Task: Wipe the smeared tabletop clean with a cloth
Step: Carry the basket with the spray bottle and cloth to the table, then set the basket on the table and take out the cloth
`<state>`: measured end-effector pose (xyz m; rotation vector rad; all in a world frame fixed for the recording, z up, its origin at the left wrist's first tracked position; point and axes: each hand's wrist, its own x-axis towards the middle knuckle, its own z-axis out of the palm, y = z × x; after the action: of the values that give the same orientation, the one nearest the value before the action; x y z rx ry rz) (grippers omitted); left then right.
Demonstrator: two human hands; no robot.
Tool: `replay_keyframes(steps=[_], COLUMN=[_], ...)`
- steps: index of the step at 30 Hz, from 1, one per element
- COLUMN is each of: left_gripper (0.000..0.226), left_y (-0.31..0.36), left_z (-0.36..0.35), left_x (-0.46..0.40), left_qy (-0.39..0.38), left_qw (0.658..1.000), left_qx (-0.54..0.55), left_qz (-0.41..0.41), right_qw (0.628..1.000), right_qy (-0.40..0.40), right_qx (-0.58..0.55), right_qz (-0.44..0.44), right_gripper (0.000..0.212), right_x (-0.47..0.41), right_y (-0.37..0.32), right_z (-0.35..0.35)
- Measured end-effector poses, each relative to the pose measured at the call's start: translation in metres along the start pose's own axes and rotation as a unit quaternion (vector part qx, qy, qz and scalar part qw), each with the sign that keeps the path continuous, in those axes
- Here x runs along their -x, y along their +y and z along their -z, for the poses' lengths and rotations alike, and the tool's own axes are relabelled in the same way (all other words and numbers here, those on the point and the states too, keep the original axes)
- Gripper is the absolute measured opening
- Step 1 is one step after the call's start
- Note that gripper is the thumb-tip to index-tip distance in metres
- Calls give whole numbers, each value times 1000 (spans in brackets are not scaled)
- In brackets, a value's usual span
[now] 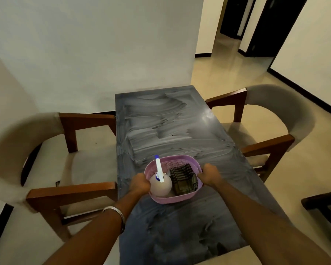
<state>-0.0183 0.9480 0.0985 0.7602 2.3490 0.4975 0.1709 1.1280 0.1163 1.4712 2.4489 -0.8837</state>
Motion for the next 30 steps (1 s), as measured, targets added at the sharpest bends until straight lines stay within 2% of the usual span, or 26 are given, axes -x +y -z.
replay_keyframes(steps=[2,6,10,14,17,21,26,28,30], left_gripper=[20,17,14,13,13,13,17,20,28], left_y=[9,16,14,13,13,13,11,9,7], left_z=[-7,-22,-33,-37,-39,-42,-44,-42,-41], left_x=[-2,-2,-1,-5,-5,-5,-2,-1,0], left_qy=[7,10,20,26,28,41,45,34,32], left_qw=[1000,1000,999,999,999,997,994,994,992], left_qx=[-6,-1,4,15,22,40,83,97,119], left_qz=[11,22,35,34,39,53,55,48,35], right_qw=[1000,999,999,999,999,998,998,999,997], right_qy=[-2,-34,-39,-36,-33,-34,-38,-9,76], right_qx=[6,4,6,-15,-22,-30,-37,-25,-23], right_qz=[8,17,31,27,33,41,28,23,26], right_gripper=[44,34,42,28,35,23,25,27,26], right_x=[-7,-18,-22,-26,-28,-31,-29,-26,-20], right_y=[9,22,30,36,39,40,41,39,34], right_z=[5,9,5,1,-2,-6,-6,-4,-1])
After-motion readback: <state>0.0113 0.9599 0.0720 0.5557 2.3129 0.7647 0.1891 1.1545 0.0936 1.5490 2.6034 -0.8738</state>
